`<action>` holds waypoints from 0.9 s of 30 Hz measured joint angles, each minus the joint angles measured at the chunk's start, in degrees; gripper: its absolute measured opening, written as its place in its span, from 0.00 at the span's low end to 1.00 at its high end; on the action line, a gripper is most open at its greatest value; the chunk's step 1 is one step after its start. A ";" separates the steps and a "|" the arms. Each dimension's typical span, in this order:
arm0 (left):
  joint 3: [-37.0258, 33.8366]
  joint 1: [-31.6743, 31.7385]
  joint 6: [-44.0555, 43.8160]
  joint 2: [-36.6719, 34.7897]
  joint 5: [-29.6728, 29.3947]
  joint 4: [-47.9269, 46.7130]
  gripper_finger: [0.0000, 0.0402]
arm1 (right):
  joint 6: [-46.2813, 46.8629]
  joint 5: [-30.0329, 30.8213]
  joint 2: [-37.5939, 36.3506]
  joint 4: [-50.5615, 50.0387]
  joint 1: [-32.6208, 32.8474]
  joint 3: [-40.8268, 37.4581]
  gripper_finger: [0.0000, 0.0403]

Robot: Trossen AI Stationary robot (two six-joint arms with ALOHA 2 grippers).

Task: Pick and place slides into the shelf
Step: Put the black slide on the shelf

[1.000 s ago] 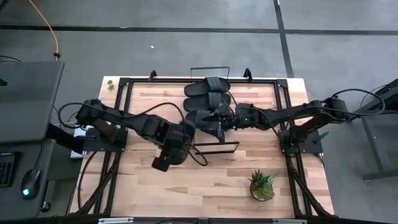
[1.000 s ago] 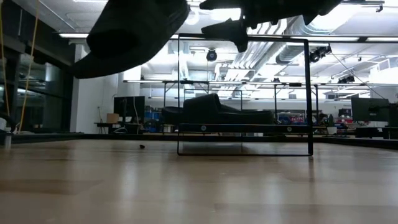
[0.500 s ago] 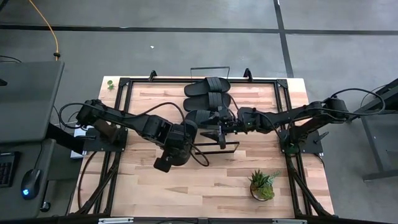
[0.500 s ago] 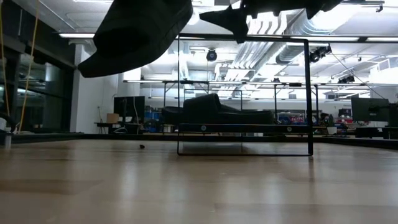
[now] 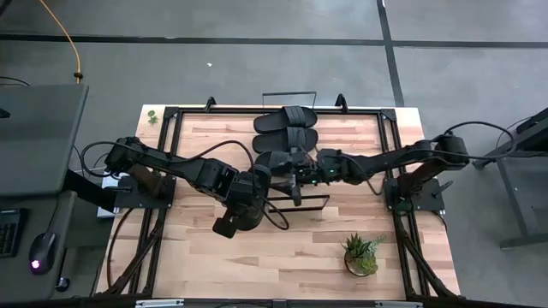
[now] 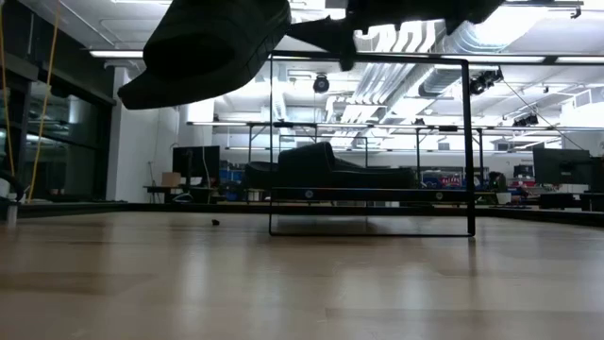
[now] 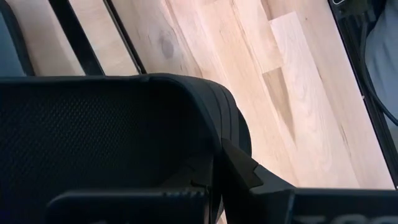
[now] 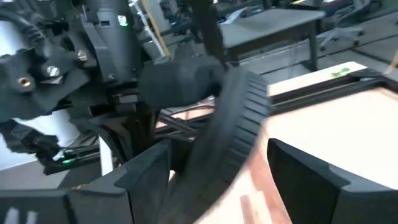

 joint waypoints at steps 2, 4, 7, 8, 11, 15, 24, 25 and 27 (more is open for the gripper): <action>0.00 -0.03 0.00 0.00 0.02 0.05 0.00 | -0.50 -1.47 2.45 -0.67 0.00 2.42 0.64; 0.00 -0.07 -0.18 0.00 0.05 -0.06 0.00 | -1.28 -2.21 4.80 -2.28 0.00 5.28 0.64; -0.01 -0.07 -1.35 0.00 0.05 -1.10 0.00 | -2.68 -2.24 7.38 -7.01 0.00 9.20 0.64; 0.00 -0.07 -1.87 0.00 0.05 -1.60 0.00 | -3.03 -2.21 8.12 -8.17 0.00 10.38 0.64; -0.02 -0.07 -2.77 -0.02 0.05 -2.94 0.00 | -4.51 -2.19 9.19 -10.33 -0.02 12.35 0.64; -0.02 -0.07 -3.23 -0.02 0.05 -3.64 0.00 | -4.99 -2.19 9.23 -10.24 0.00 12.61 0.63; -0.03 -0.09 -4.02 -0.02 0.20 -3.63 0.00 | -6.53 -2.55 9.23 -13.18 0.17 12.61 0.34; -0.02 -0.11 -4.15 -0.02 0.06 -3.58 0.00 | -6.73 -2.65 9.23 -13.29 0.15 12.61 0.29; -0.02 -0.13 -4.50 -0.02 0.00 -3.58 0.00 | -6.78 -2.60 9.23 -13.45 0.17 12.61 0.19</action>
